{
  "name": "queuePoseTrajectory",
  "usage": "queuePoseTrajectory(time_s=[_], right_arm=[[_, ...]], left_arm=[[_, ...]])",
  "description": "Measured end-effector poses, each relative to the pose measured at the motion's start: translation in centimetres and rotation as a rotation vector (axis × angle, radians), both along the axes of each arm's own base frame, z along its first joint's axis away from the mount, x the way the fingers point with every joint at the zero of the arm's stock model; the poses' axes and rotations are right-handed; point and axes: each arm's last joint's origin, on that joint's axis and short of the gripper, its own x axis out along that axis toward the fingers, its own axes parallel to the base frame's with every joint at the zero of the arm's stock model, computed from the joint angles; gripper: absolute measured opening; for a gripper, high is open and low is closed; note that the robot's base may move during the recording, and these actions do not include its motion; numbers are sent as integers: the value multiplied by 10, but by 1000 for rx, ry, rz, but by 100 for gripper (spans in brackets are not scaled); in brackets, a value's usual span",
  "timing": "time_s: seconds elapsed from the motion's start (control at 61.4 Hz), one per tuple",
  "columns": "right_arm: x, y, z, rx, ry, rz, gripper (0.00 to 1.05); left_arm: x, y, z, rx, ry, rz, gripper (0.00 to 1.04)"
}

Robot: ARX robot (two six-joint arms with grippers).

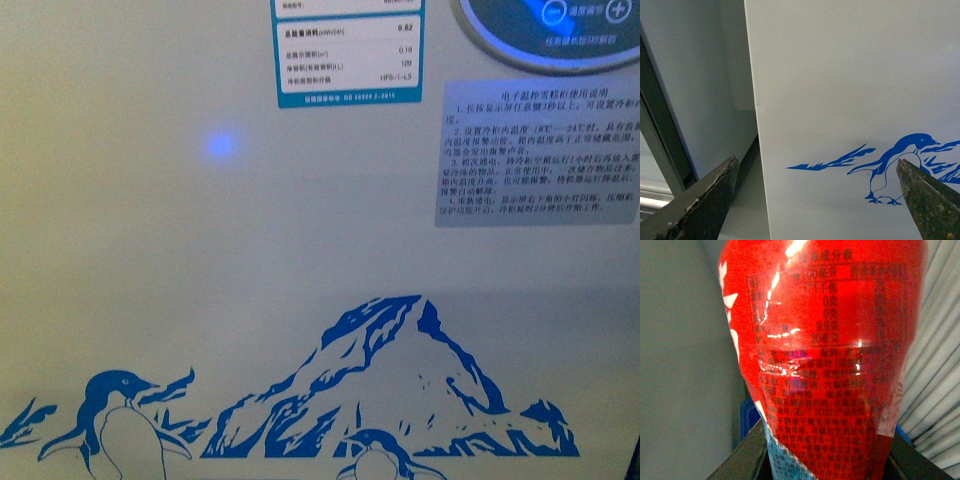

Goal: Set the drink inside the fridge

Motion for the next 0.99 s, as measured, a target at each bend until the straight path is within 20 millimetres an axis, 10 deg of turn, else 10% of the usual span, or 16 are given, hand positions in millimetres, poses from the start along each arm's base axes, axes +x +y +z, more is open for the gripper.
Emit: queuePoseTrajectory(time_s=[0.505,0.993], right_arm=[[-98,51,40,-89,-241,-74,38],[-96,71,-7,-121,-224,-74,38]], left_arm=[[0,0,0,0,0,0,97],[0,0,0,0,0,0,97]])
